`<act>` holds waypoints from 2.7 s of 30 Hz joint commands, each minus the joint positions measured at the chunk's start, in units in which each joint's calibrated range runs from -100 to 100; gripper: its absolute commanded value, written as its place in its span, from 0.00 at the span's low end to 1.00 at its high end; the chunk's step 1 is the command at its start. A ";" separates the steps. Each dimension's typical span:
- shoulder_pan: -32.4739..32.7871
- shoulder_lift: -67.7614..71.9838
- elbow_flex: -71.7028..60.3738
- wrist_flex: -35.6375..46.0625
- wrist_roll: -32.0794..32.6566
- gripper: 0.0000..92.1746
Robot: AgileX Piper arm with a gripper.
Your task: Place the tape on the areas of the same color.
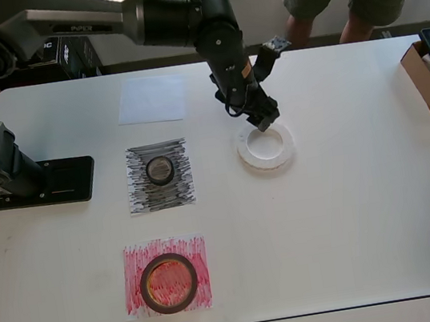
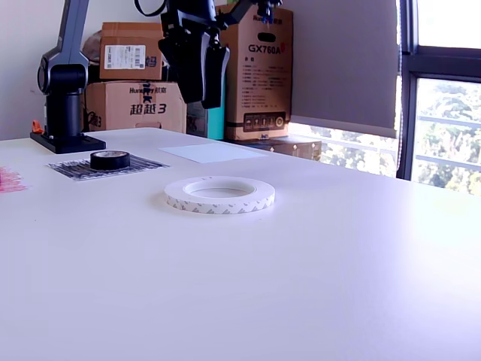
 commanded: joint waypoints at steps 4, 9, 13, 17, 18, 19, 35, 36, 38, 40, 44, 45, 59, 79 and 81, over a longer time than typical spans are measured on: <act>0.65 5.28 0.18 0.02 -0.09 0.81; 0.73 6.21 0.18 0.02 -0.09 0.81; 0.73 6.30 0.18 0.02 -0.09 0.81; 1.21 6.30 0.90 0.02 -0.09 0.81; 1.44 6.30 1.09 0.02 -0.17 0.81; 1.60 6.30 1.09 0.02 -0.17 0.81; 3.73 10.42 -0.91 0.02 -1.31 0.81; 3.65 10.89 -1.37 0.02 -1.31 0.81; 3.18 11.36 -1.73 0.02 -1.31 0.81; 2.86 11.82 -1.73 0.02 -1.31 0.81; 2.71 12.95 -1.73 0.02 -1.31 0.81; 2.71 13.13 -1.73 0.02 -1.31 0.81; 0.81 15.94 -1.64 0.02 -1.15 0.81; -0.92 15.28 -1.00 -9.73 5.89 0.07; -1.40 15.00 -1.55 -12.19 7.28 0.07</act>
